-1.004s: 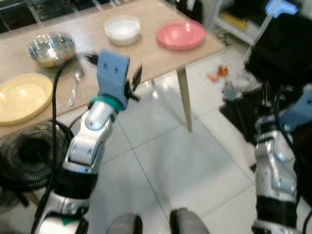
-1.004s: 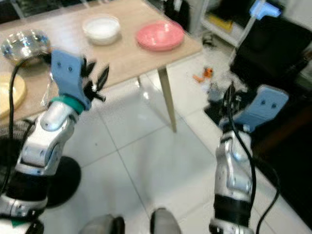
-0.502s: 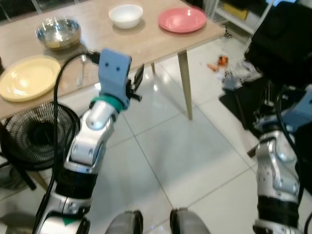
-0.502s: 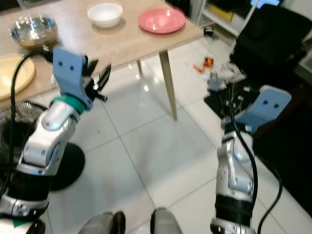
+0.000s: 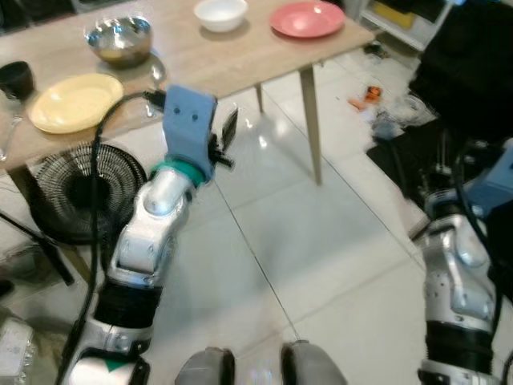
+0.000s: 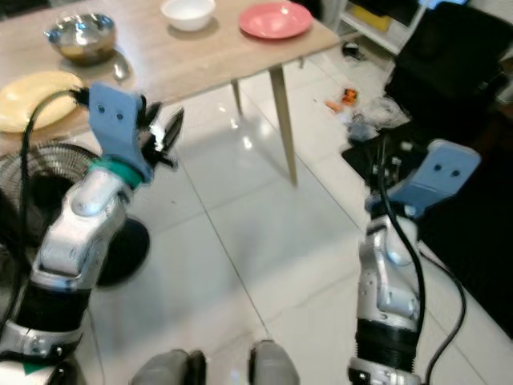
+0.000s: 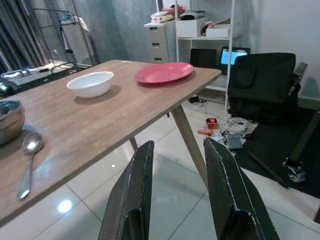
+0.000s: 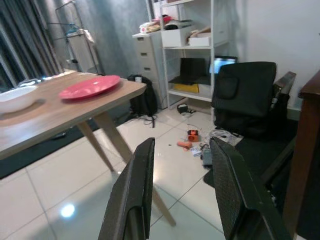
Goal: Setting the table
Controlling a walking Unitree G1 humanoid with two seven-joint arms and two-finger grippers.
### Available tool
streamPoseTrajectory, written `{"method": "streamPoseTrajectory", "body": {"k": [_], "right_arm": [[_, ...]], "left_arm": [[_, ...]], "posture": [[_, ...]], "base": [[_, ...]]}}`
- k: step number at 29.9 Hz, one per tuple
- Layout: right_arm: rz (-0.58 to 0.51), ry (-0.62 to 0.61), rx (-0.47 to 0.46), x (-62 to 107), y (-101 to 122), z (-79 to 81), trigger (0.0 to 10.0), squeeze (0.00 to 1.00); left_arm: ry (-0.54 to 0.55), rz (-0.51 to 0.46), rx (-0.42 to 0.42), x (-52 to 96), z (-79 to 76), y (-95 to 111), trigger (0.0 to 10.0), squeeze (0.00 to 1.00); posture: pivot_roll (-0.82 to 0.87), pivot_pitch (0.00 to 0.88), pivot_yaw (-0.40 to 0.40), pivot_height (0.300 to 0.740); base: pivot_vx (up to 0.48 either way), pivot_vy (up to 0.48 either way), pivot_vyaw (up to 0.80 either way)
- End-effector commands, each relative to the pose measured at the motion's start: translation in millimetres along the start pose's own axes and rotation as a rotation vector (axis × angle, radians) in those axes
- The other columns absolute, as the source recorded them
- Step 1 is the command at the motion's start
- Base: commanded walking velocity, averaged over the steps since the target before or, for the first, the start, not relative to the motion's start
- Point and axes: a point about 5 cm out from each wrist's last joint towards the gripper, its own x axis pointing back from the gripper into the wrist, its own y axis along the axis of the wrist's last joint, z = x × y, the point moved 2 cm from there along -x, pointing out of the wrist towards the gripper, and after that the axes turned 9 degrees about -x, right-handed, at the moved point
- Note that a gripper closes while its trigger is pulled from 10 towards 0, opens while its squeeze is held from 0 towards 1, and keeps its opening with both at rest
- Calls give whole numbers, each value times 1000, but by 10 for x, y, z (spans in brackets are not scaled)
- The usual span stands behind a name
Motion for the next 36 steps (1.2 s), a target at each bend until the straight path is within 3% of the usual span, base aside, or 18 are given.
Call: {"method": "streamPoseTrajectory", "body": {"k": [1,36], "right_arm": [[14,-4,-7,19,-41,3,10000,0],[17,-6,1,7,-49,-22,10000,0]], "left_arm": [[5,18,-9,24,18,-55,10000,0],[-5,14,-1,17,-15,-55,10000,0]], "posture": [[-19,31,117,740],[-24,26,116,740]], "base": [[-292,0,0],[-292,0,0]]}}
